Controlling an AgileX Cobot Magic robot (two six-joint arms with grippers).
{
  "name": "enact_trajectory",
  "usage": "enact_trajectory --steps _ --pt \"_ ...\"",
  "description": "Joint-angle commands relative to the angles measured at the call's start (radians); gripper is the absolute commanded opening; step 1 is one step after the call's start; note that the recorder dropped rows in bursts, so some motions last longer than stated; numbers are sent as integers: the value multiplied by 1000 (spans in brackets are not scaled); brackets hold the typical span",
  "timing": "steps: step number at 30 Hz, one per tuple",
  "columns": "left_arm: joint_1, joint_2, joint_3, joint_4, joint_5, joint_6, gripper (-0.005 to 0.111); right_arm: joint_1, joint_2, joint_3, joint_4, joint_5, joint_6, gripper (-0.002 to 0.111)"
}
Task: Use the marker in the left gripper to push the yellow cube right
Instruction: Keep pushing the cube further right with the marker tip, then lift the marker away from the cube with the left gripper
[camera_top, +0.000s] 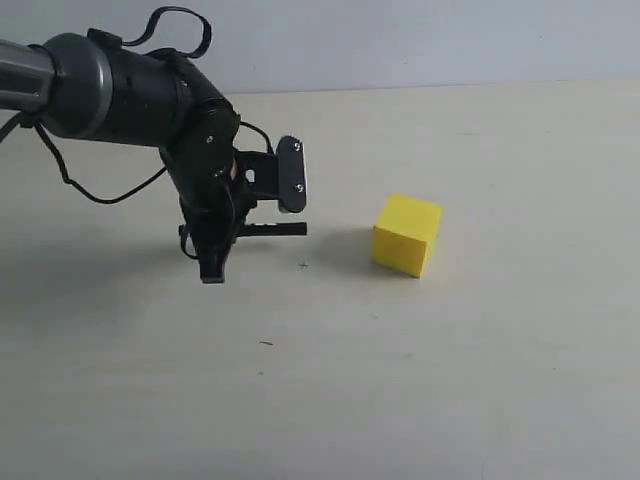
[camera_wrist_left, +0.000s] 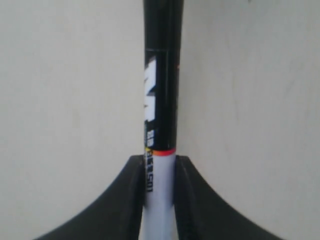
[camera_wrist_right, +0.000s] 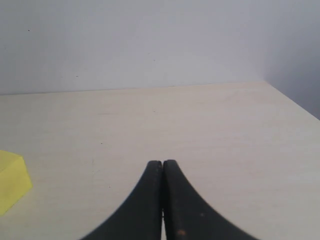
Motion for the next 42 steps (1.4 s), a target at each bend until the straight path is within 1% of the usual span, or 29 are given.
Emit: enact_trajectory --steps 1,2,6,8,11,16,19,21,25,28,29,32,34,35,42 --pt "-60 3 -10 -13 -151 -20 0 -3 -4 4 0 -5 -5 0" --pt "-82 5 -17 -16 -157 -20 0 -3 -4 4 0 -5 -5 0" --pt "-173 34 -73 -16 -107 -52 0 -3 -4 4 0 -5 -5 0" --pt "-196 38 -92 -11 -80 -81 0 -3 -4 4 0 -5 -5 0" --pt "-191 38 -105 2 -18 -109 0 -3 -4 4 0 -5 -5 0" --pt "-147 38 -110 16 117 -120 0 -3 -4 4 0 -5 -5 0" --pt "-133 38 -108 14 154 -120 0 -3 -4 4 0 -5 -5 0" --pt "-133 44 -108 -1 156 -136 0 -3 -4 4 0 -5 -5 0" --pt "-154 70 -108 -1 96 -143 0 -3 -4 4 0 -5 -5 0" --pt "-190 106 -135 -11 44 -150 0 -3 -4 4 0 -5 -5 0" --pt "-201 121 -154 -11 35 -164 0 -3 -4 4 0 -5 -5 0" --pt "-230 181 -265 -9 32 -230 0 -3 -4 4 0 -5 -5 0" --pt "-238 207 -337 -9 67 -274 0 -3 -4 4 0 -5 -5 0" --pt "-241 220 -380 -6 127 -277 0 -3 -4 4 0 -5 -5 0" --pt "-235 220 -389 72 272 -277 0 -3 -4 4 0 -5 -5 0"
